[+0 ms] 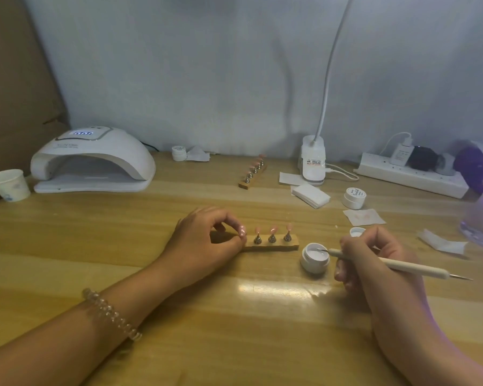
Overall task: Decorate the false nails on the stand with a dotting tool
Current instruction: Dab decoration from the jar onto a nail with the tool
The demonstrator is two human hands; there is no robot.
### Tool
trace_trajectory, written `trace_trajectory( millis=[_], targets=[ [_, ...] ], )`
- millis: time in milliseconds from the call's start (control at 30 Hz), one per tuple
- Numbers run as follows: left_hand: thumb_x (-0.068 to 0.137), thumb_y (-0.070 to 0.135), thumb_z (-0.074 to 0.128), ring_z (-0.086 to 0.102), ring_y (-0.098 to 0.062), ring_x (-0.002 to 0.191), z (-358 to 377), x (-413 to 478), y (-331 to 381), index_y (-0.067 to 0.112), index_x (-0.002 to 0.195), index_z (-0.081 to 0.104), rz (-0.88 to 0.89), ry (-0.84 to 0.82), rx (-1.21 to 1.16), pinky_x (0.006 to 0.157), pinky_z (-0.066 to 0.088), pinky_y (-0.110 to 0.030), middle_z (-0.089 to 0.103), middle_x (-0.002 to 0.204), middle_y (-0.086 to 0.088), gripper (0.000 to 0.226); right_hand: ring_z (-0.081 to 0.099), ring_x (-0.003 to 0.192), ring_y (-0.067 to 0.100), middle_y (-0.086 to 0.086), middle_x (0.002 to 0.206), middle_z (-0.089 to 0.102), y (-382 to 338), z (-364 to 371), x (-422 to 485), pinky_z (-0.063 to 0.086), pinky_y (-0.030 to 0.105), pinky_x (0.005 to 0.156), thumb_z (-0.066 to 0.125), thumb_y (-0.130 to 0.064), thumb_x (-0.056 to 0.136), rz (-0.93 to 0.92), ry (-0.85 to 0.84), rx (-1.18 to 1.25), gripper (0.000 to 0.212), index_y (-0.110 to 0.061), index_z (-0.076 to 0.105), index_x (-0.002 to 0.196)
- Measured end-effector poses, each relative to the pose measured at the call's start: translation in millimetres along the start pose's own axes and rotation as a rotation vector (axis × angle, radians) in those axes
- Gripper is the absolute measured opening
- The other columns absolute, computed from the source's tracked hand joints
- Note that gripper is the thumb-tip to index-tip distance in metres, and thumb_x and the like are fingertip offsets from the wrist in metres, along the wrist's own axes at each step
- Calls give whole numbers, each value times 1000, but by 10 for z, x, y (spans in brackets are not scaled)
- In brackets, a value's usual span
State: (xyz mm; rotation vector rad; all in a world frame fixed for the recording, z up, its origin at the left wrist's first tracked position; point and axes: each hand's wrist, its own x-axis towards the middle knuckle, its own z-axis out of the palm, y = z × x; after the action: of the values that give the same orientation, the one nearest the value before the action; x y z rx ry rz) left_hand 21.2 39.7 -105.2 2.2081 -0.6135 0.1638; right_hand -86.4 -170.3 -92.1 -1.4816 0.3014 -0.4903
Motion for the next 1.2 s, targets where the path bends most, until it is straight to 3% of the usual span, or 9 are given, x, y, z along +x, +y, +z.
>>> trace_trajectory(
  millis=[233,367,500,600,800,1067,1133,1200],
  targets=[
    [82,30,74,59,-11,92,-4,-4,51,27,86,60,-18,-86,34,91,46,-42,64,89,13,14,43,38,7,8,47,55,26,-7,15,36,14,37,59,-11,92,0,-7,-13,25,-9,45,71],
    [68,39,56,55,-8,86,1,3,68,22,86,59,-49,-32,77,87,42,-37,59,81,14,25,43,37,6,8,47,55,38,-15,26,35,14,36,59,-12,93,-1,8,-4,28,-11,44,69],
    [78,44,62,48,-4,101,18,-6,57,33,93,60,9,5,164,91,32,-29,57,96,20,18,41,37,7,7,47,55,66,-18,44,34,15,35,61,-15,93,8,8,-10,30,-13,44,69],
    [85,35,70,43,-2,109,27,-15,47,37,92,64,64,28,193,90,26,-27,56,109,20,10,41,38,7,6,48,54,82,-13,54,34,15,36,62,-19,94,-5,-3,-15,29,-12,46,71],
    [83,36,71,40,0,115,40,-10,46,38,88,65,126,45,261,90,22,-27,53,116,25,8,40,40,6,2,47,52,70,18,67,34,13,38,65,-43,85,-26,-15,-54,34,-15,57,70],
    [79,31,67,49,-11,103,52,-106,209,31,83,64,388,204,416,83,23,-30,62,111,16,5,46,43,7,1,58,62,81,-6,95,36,16,38,63,-48,83,-139,10,-70,34,-15,71,79],
    [77,28,65,52,-8,90,104,-177,307,29,82,63,473,166,358,79,32,-32,64,96,18,6,48,43,8,1,60,63,90,-38,130,37,16,39,57,-42,93,-175,44,-114,33,-15,71,81],
    [77,26,64,47,3,78,176,-263,361,30,83,59,447,25,231,80,41,-30,59,85,22,9,46,41,7,-1,58,60,114,-75,164,36,16,37,53,-36,99,-172,52,-152,31,-16,69,81]
  ],
)
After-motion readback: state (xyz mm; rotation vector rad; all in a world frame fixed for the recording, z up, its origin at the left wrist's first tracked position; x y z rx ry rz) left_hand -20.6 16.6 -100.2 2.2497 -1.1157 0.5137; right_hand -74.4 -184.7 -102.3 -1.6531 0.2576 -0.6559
